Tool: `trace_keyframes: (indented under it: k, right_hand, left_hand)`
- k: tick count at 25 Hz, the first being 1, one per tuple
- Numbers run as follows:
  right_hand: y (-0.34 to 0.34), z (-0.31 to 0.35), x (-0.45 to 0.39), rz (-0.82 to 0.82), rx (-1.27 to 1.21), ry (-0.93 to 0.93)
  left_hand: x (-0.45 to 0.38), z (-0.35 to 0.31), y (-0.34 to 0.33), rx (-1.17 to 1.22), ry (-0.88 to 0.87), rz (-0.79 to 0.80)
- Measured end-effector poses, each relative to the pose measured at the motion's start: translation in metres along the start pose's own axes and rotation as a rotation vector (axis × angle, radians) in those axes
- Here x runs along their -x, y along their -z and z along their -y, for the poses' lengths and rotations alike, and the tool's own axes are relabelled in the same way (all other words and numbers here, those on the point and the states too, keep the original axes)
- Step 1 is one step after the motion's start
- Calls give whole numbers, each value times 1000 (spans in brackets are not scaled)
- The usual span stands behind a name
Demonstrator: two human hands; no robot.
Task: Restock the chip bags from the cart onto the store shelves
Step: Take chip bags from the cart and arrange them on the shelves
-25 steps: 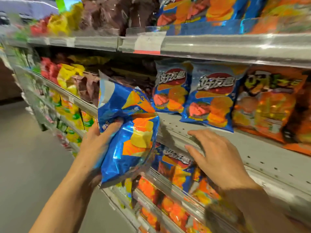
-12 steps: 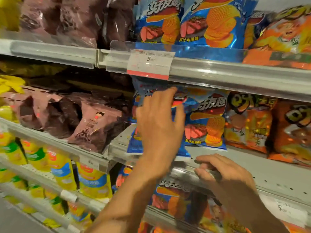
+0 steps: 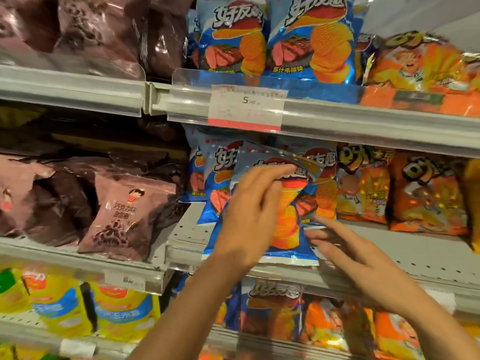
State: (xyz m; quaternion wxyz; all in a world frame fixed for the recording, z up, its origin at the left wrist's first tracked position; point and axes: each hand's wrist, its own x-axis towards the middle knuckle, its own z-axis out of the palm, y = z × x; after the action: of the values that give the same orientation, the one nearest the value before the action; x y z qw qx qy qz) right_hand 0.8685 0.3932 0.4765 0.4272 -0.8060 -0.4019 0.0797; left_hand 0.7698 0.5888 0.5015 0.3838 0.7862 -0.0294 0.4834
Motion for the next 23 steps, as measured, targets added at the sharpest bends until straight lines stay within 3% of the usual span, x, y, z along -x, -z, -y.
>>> trace_keyframes:
  k: [2,3,6,7,9,12,14,18,23]
  right_hand:
    - [-16,13,-8,8,-61,2]
    - [-26,17,-14,22,-34,18]
    - [-45,34,-31,9,-117,39]
    - [-46,37,-36,-2,-203,24]
    - [-50,42,-43,-5,-365,39]
    - [-53,53,-56,8,-587,39]
    - [-54,61,-73,-67,-653,-2]
    - [-59,73,-106,-279,-536,31]
    - [-68,83,-134,-401,-300,64]
  left_hand:
    - [4,17,25,-184,13,-86]
    - [7,25,36,-202,107,-60]
    - [10,42,60,10,548,231]
    - [10,46,65,91,620,342]
    - [11,54,73,155,609,438]
    - [4,63,85,187,511,340]
    - [-3,70,93,205,471,338]
    - [2,84,98,181,469,419]
    - [2,93,99,206,454,476]
